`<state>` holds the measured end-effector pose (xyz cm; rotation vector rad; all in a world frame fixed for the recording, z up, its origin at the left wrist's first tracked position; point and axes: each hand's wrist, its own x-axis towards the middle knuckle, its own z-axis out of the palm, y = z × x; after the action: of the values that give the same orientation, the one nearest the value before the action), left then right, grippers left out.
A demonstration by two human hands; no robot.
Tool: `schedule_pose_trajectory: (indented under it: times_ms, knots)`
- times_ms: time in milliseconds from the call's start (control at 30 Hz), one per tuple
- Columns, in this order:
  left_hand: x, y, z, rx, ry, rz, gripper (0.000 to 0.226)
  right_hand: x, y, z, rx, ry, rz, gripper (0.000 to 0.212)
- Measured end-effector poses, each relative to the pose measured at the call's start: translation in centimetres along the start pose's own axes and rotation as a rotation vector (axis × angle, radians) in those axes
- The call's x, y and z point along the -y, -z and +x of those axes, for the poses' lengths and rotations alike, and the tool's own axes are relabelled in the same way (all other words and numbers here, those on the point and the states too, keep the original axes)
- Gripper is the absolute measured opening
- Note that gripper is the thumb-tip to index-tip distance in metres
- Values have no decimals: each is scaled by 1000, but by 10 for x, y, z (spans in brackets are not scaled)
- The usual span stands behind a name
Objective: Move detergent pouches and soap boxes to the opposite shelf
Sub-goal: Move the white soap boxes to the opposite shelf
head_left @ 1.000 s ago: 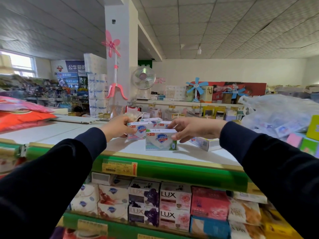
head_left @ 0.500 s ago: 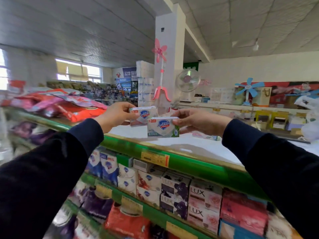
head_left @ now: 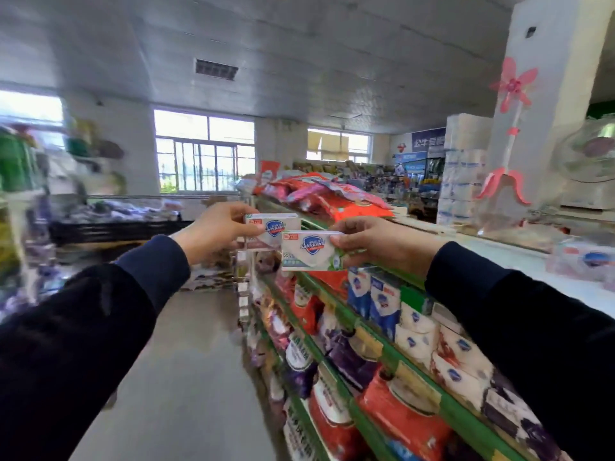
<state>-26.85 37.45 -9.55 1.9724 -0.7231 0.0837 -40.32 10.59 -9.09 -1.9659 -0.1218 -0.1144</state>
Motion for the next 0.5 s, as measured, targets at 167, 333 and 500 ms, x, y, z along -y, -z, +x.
schedule_pose_trajectory:
  times_ms: [167, 333, 500]
  knots:
    - [35, 109, -86, -171, 103, 45, 20, 32, -103, 51, 223, 112, 10, 11]
    - [57, 209, -194, -366, 250, 171, 24, 77, -229, 66, 401, 200, 62, 26]
    - [57, 293, -309, -533, 369, 266, 40, 127, -356, 60, 549, 299, 100, 21]
